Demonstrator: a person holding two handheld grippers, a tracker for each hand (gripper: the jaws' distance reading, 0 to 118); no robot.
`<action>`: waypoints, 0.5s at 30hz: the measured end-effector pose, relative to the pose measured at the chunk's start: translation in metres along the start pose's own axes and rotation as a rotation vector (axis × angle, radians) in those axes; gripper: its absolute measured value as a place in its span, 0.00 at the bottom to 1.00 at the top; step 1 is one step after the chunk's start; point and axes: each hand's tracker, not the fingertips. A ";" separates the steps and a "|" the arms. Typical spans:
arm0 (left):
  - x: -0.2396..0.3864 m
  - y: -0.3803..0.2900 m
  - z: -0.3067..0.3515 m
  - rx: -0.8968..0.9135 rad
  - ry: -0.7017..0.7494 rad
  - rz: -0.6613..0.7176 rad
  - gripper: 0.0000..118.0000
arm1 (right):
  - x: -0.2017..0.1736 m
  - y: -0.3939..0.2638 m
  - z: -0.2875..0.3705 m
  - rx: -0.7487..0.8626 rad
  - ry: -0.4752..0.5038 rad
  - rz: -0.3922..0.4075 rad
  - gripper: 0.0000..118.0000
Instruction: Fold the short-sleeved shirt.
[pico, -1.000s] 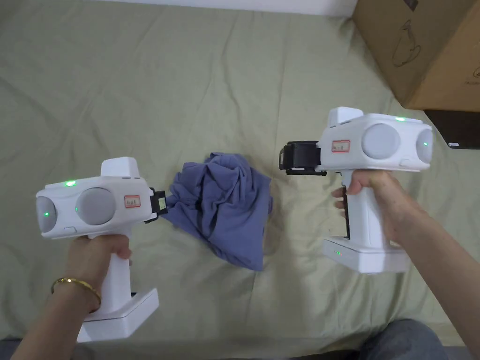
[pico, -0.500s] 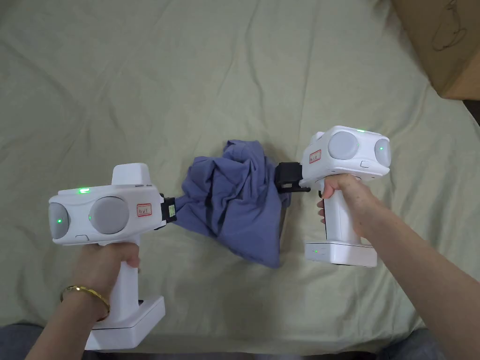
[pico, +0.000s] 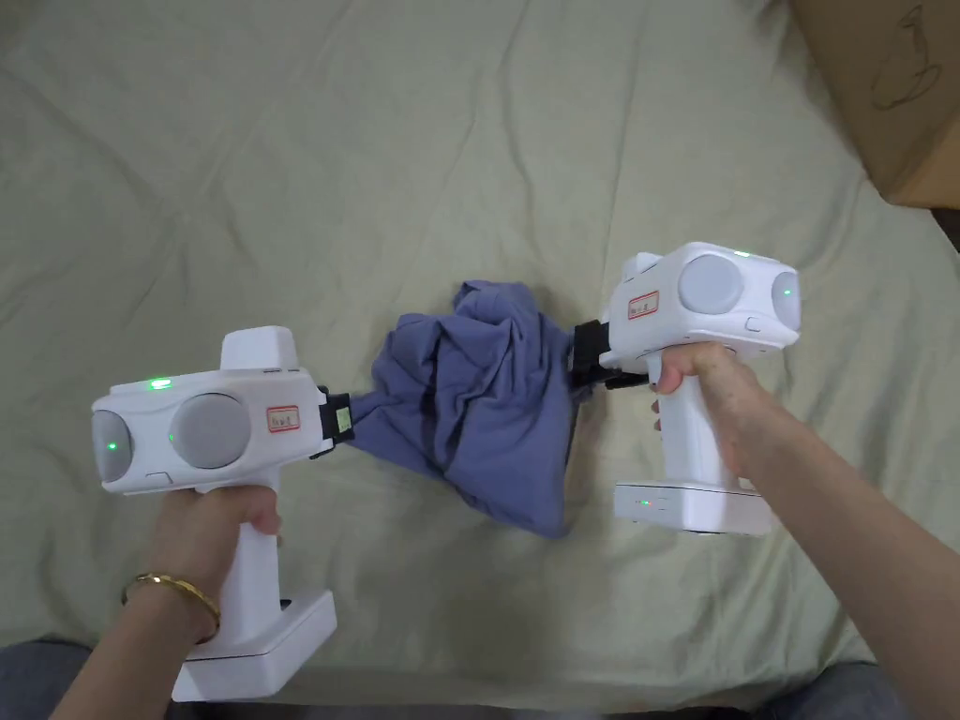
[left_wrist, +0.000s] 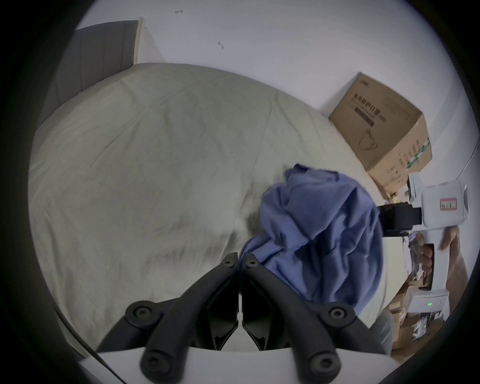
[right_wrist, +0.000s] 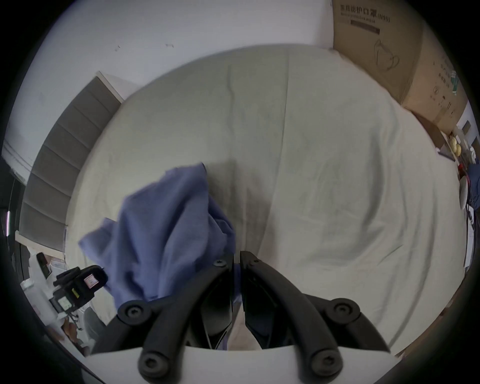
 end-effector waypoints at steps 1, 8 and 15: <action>0.000 0.004 0.004 0.011 -0.022 0.017 0.00 | 0.001 0.001 0.011 0.026 0.008 0.013 0.03; 0.009 0.050 0.058 0.179 -0.063 0.009 0.00 | 0.019 0.011 0.104 0.175 0.034 0.035 0.03; 0.001 0.121 0.137 0.398 -0.031 -0.001 0.00 | 0.051 0.020 0.198 0.323 -0.032 0.011 0.03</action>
